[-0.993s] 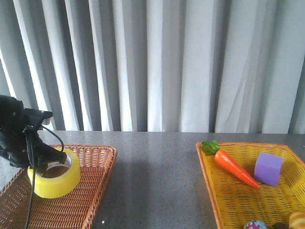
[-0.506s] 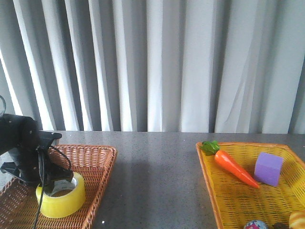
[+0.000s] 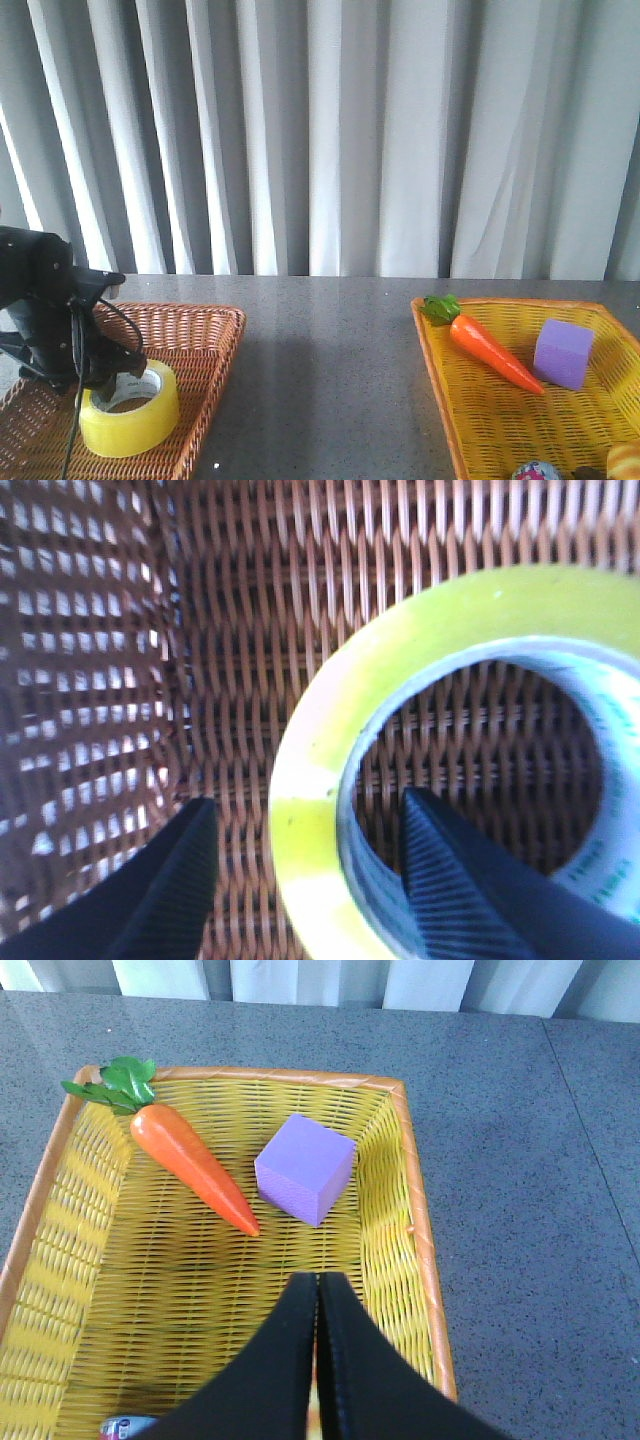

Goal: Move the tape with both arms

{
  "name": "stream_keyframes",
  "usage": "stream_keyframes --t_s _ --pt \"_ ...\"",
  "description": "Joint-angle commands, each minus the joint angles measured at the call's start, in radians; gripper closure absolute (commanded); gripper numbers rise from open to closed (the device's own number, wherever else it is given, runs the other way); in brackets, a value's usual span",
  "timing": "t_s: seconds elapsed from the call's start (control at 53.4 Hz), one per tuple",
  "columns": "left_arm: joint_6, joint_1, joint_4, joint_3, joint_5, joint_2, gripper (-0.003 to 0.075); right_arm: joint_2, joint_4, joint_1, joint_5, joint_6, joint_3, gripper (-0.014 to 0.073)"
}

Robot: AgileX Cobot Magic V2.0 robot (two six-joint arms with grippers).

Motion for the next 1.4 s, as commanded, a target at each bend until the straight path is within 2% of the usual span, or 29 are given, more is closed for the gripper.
stream_keyframes --t_s 0.0,0.3,0.412,0.524,0.749,0.899,1.105,1.386 --pt "-0.007 0.002 -0.014 -0.030 -0.055 -0.142 0.0265 -0.028 -0.009 -0.004 -0.057 -0.003 -0.026 0.0601" --pt "0.000 -0.001 -0.235 -0.030 -0.078 -0.424 0.0253 -0.028 -0.009 -0.004 -0.057 -0.003 -0.026 0.0601" --pt "0.020 -0.001 -0.304 -0.030 -0.077 -0.547 0.0283 -0.028 -0.009 -0.004 -0.057 -0.003 -0.026 0.0601" --pt "0.044 -0.001 -0.297 -0.030 -0.084 -0.665 0.0386 -0.028 -0.009 -0.004 -0.057 -0.003 -0.026 0.0601" --pt "0.044 -0.001 -0.206 -0.030 -0.080 -0.855 0.0729 -0.028 -0.009 -0.004 -0.057 -0.003 -0.026 0.0601" --pt "0.042 -0.001 -0.202 -0.017 -0.050 -0.934 0.0727 -0.028 -0.009 -0.004 -0.057 -0.003 -0.026 0.0601" --pt "0.035 -0.001 -0.203 0.089 -0.107 -1.043 0.0727 -0.028 -0.009 -0.004 -0.057 -0.003 -0.026 0.0601" --pt "0.035 -0.001 -0.202 0.102 -0.084 -1.069 0.0727 -0.028 -0.009 -0.004 -0.057 -0.003 -0.026 0.0601"
